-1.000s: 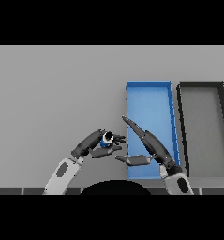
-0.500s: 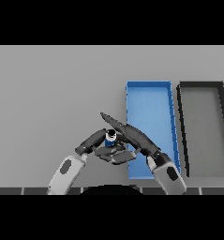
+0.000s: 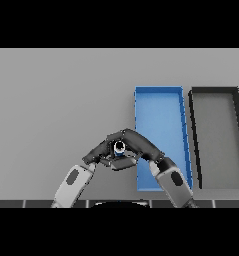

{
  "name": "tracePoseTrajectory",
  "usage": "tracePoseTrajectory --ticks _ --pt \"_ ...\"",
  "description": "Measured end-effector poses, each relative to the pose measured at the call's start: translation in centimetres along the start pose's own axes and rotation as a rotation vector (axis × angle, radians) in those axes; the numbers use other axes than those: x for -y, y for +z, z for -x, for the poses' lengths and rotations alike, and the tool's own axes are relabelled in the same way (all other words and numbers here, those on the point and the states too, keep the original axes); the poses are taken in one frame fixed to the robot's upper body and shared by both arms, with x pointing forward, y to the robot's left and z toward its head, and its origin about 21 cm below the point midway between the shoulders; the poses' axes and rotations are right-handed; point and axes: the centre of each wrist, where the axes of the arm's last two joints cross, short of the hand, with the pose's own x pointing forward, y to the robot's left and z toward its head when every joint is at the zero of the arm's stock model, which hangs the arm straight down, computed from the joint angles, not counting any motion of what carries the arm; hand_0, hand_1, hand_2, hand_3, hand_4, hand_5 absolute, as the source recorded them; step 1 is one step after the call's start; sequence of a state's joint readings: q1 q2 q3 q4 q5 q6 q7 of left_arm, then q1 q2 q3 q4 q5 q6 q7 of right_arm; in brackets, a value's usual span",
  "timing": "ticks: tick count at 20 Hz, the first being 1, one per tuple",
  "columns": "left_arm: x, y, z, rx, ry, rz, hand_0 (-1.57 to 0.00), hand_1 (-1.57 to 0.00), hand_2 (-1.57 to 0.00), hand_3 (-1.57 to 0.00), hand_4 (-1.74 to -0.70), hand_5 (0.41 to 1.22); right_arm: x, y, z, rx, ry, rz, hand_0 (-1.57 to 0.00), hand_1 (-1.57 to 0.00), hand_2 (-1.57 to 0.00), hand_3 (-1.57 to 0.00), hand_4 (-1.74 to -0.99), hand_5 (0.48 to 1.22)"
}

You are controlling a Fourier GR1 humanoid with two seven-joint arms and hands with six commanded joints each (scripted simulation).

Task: Pick up the blue pipe and place it into the blue bin.

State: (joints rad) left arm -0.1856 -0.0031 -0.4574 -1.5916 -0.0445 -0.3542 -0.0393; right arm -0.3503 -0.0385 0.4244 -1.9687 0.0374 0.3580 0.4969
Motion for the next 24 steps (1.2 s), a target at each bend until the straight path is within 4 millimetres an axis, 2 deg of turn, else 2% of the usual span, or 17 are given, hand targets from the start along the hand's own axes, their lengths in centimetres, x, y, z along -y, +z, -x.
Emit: tracePoseTrajectory --ticks 2,3,5,8,12,13,14,16,18,21,24 --pt "0.2 -0.2 0.0 0.001 0.002 0.007 -1.57 -1.57 -1.56 -1.33 -1.7 1.221 0.0 0.1 0.3 0.034 -0.046 0.015 -1.32 -1.33 -1.33 -1.23 -1.481 0.869" --pt "0.2 -0.2 0.2 0.005 0.001 0.003 -1.57 -1.57 -1.56 -1.32 -1.71 1.221 -0.2 -0.1 0.4 0.039 -0.041 0.021 -1.37 -1.38 -1.38 -1.29 -1.475 0.94" --pt "0.1 -0.4 0.1 0.026 -0.007 0.01 -1.57 -1.57 -1.54 -1.41 -1.72 1.221 -0.8 0.1 0.4 0.077 -0.012 0.022 -1.44 -1.45 -1.45 -1.39 -1.477 1.041" --pt "0.0 -0.5 0.4 0.066 -0.018 0.0 -1.57 -1.57 -1.55 -1.43 -1.73 1.221 -1.3 0.1 0.3 0.071 -0.006 0.014 -1.51 -1.51 -1.51 -1.48 -1.488 1.129" --pt "0.0 -0.5 -0.1 0.051 -0.015 0.002 -1.57 -1.57 -1.56 -1.43 -1.73 1.221 -1.6 0.1 0.3 0.074 -0.092 0.033 -1.54 -1.55 -1.55 -1.53 -1.494 1.183" --pt "-0.2 -0.1 0.0 0.054 -0.017 -0.005 -1.57 -1.57 -1.57 -1.26 -1.73 1.221 -1.8 -0.2 0.3 0.068 -0.105 0.032 -1.55 -1.55 -1.55 -1.54 -1.495 1.191" --pt "-0.2 0.1 -0.2 0.056 -0.022 -0.009 -1.45 -1.37 -1.34 -1.05 -1.63 1.221 -1.4 0.0 0.4 0.085 -0.117 0.033 -1.55 -1.55 -1.55 -1.55 -1.496 1.197" --pt "-0.7 0.2 -0.4 0.043 -0.051 -0.005 -0.94 -0.88 -0.85 -0.67 -1.41 1.221 -1.1 0.1 0.2 0.098 -0.103 0.052 -1.56 -1.56 -1.56 -1.56 -1.497 1.206" --pt "-0.5 0.0 -0.2 -0.004 -0.08 0.037 -0.6 -0.56 -0.55 -0.43 -1.25 1.221 -1.3 -0.2 0.2 0.061 -0.098 0.06 -1.56 -1.56 -1.56 -1.56 -1.498 1.211" --pt "-0.7 0.3 0.0 -0.025 -0.083 0.063 -0.31 -0.29 -0.28 -0.22 -1.09 0.984 -1.6 -0.3 -0.1 0.049 -0.095 0.067 -1.57 -1.57 -1.57 -1.57 -1.498 1.216" --pt "-1.1 0.3 0.2 -0.128 -0.087 0.059 -0.16 -0.15 -0.14 -0.11 -1.01 0.785 -1.7 -0.3 -0.1 0.1 -0.101 0.081 -1.57 -1.57 -1.57 -1.57 -1.499 1.218"
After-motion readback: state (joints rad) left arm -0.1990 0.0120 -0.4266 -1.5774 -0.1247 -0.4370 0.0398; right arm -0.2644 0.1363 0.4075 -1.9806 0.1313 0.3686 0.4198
